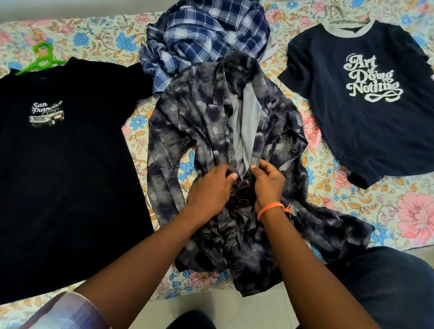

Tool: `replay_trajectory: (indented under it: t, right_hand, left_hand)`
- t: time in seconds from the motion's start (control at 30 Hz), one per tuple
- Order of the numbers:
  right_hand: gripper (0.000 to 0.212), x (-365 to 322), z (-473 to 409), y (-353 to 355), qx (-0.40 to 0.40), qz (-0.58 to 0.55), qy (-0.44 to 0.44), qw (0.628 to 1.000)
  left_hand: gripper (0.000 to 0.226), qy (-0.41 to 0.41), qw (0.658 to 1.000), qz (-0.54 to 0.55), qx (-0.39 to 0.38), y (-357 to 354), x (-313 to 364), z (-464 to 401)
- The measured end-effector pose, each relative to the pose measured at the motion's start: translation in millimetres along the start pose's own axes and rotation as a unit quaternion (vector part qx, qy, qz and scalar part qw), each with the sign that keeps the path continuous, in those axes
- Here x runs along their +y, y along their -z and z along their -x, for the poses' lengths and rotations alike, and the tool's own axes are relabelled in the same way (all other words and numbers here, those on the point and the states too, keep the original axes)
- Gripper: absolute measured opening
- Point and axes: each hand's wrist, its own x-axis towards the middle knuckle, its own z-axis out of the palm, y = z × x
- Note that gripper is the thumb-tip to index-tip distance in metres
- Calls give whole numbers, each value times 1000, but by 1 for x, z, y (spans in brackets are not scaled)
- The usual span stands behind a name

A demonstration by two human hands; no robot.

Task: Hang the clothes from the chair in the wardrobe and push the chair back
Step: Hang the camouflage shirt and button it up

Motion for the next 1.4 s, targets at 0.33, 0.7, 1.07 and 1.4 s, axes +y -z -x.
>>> replay_trajectory:
  t: [0.33,0.7,1.07,1.4]
  right_hand:
    - [9,-7,-7,-11,51,93,72,992]
    - [7,0,-16,-9,66,31,-11,997]
    - [6,-5,-16,-1,19,5,-36,999]
    - [2,-32,35,9,37,229,350,907]
  left_hand:
    - [18,-20,996,-44,81,14,22,-31]
    - [42,198,973,82,88,6,-1,-63]
    - [40,161,984,61,34,11,3,-69]
    - [15,-1,980,183,78,20,42,-20]
